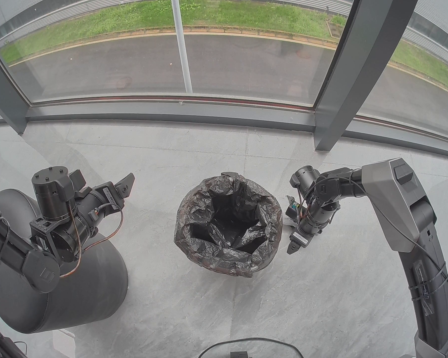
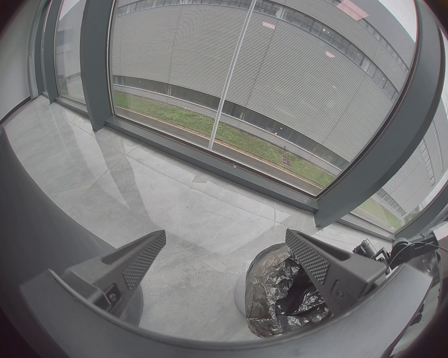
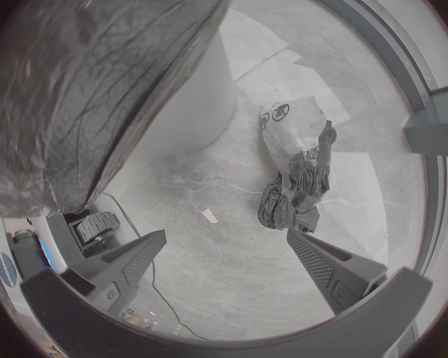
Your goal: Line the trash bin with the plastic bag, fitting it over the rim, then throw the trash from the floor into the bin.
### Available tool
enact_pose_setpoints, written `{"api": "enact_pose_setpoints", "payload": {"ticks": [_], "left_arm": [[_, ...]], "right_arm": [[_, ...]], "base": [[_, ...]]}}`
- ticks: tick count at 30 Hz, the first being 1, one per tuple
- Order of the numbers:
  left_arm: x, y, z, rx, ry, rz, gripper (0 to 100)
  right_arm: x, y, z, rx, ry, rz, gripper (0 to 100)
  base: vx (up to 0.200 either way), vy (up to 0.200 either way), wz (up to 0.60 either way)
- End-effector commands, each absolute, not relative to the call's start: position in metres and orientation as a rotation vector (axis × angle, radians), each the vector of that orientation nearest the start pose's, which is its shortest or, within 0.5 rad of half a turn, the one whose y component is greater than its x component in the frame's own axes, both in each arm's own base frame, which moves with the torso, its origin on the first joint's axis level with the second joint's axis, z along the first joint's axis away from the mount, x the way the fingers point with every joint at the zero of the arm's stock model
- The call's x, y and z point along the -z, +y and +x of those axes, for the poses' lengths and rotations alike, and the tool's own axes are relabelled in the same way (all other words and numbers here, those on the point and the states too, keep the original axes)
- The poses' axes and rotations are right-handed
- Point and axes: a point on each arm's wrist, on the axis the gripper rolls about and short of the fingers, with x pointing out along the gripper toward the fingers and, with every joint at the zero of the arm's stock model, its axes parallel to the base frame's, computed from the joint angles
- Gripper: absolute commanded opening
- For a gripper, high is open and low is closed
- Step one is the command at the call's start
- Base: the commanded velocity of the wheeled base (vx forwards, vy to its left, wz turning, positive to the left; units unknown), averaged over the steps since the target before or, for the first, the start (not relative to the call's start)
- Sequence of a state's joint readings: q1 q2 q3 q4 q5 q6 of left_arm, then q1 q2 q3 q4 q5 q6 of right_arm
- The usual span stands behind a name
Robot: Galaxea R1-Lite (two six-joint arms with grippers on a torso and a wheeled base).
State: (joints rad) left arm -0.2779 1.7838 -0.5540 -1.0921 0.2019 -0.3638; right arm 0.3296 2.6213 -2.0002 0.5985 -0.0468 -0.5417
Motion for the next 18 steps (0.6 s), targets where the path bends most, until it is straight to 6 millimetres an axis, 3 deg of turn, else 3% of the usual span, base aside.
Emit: {"api": "enact_pose_setpoints", "payload": {"ticks": [1,9,18], "left_arm": [[-0.138,-0.076,0.284,0.05,0.148,-0.328,100],[-0.135,-0.077,0.284,0.05,0.16,-0.325,100],[-0.132,-0.077,0.284,0.05,0.169,-0.323,100]], "right_arm": [[0.004,0.157,0.457,-0.575,1.133,-0.731,100],[0.039,0.15,0.485,-0.426,0.963,-0.789,100],[0.026,0.152,0.496,-0.355,0.833,-0.786,100]], "base": [[0.0,0.0,0.0],[0.0,0.0,0.0],[0.0,0.0,0.0]]}}
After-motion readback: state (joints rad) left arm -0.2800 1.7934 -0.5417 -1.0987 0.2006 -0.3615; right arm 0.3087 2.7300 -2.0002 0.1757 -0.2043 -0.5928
